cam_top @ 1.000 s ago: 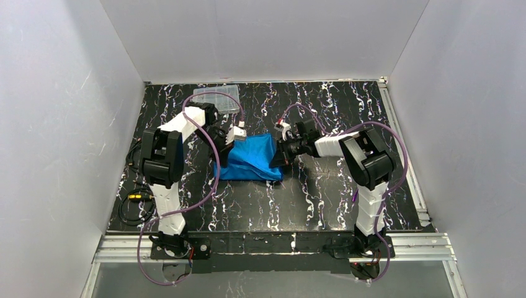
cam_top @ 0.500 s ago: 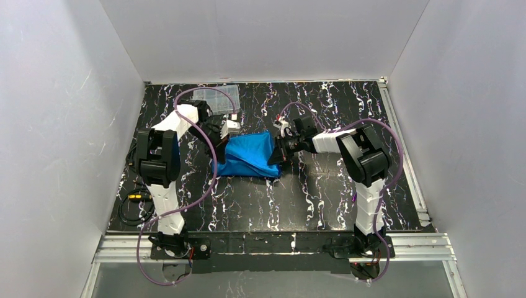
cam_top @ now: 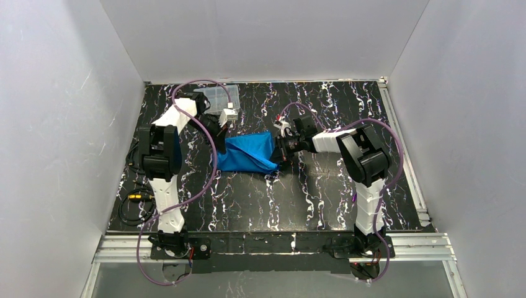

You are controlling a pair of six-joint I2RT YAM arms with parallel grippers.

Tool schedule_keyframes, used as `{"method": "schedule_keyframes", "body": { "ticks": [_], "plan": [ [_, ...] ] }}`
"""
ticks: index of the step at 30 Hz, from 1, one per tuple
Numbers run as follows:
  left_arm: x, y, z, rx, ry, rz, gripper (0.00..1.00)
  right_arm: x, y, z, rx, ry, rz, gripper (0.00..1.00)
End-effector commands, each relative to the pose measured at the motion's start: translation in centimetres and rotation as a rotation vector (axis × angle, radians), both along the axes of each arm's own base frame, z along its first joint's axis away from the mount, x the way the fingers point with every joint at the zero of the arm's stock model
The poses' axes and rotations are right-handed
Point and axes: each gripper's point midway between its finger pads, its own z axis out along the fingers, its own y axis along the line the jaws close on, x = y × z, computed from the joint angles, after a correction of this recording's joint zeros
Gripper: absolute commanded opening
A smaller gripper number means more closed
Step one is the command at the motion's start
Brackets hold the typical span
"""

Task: Fold the napkin into a case and place the utensils inside
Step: Adjust the items.

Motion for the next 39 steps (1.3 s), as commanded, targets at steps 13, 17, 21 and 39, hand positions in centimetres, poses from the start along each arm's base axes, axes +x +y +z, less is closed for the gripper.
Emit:
{"method": "schedule_keyframes", "body": {
  "ticks": [13,17,21,39],
  "plan": [
    [1.8,1.7,-2.9,0.172,0.025,0.098,0.0,3.7,-0.8,10.6,0.246,-0.306,-0.11,0.46],
    [1.6,1.6,-3.3,0.182,0.025,0.088,0.0,1.4,-1.4,12.3,0.33,-0.527,0.001,0.52],
    [1.7,1.5,-3.7,0.199,0.03,0.087,0.0,-0.6,-1.8,11.3,0.309,-0.604,0.109,0.54],
    [1.8,1.5,-4.2,0.24,0.046,0.1,0.0,-1.4,1.2,7.5,-0.091,-0.844,0.165,0.64]
  ]
}}
